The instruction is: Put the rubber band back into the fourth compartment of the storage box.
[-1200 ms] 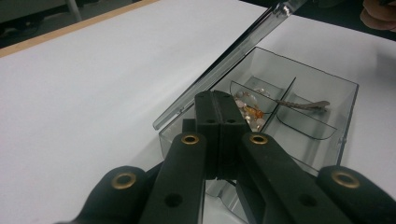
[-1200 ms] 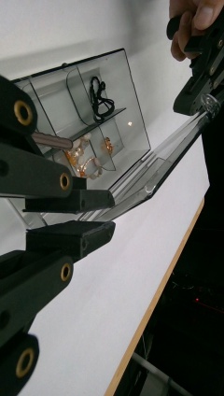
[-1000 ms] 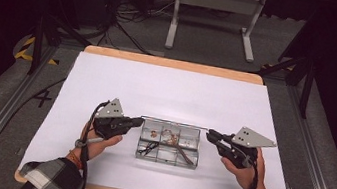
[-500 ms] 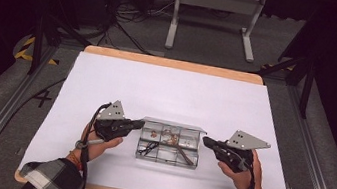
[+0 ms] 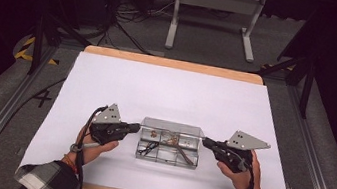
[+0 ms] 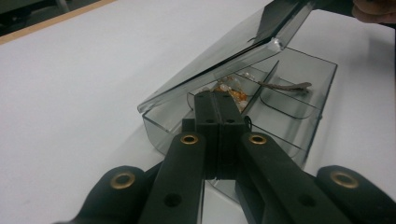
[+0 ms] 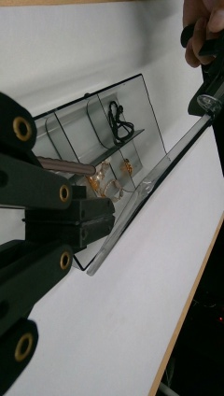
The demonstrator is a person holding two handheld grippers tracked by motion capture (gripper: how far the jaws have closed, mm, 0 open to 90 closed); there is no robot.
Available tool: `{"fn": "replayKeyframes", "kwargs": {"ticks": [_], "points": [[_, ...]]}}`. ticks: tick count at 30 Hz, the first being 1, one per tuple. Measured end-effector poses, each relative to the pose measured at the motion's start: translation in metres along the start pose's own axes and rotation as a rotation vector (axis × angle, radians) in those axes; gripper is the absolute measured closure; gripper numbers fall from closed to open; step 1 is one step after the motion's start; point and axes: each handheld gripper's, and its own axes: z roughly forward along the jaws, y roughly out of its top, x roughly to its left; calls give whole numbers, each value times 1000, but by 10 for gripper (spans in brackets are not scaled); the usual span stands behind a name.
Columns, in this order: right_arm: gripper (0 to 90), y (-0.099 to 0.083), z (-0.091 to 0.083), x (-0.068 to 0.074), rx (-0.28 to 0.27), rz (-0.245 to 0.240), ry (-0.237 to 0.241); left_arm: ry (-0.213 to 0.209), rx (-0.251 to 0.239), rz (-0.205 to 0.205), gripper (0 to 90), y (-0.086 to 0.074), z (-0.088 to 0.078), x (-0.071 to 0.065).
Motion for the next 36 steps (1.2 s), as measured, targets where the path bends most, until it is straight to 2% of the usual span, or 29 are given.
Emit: {"fn": "replayKeyframes", "kwargs": {"ticks": [8,11,24,36], "points": [[900,-4,2,10,26,-15,28,-12,22,10,900,-4,1,-3],[900,-5,2,13,28,-20,36,-11,19,-2,900,-6,3,-3],[900,-11,-3,19,48,-46,47,-17,37,12,900,-11,0,-12],[900,-21,-3,24,90,-55,57,-25,88,32,900,-18,2,-17]]}}
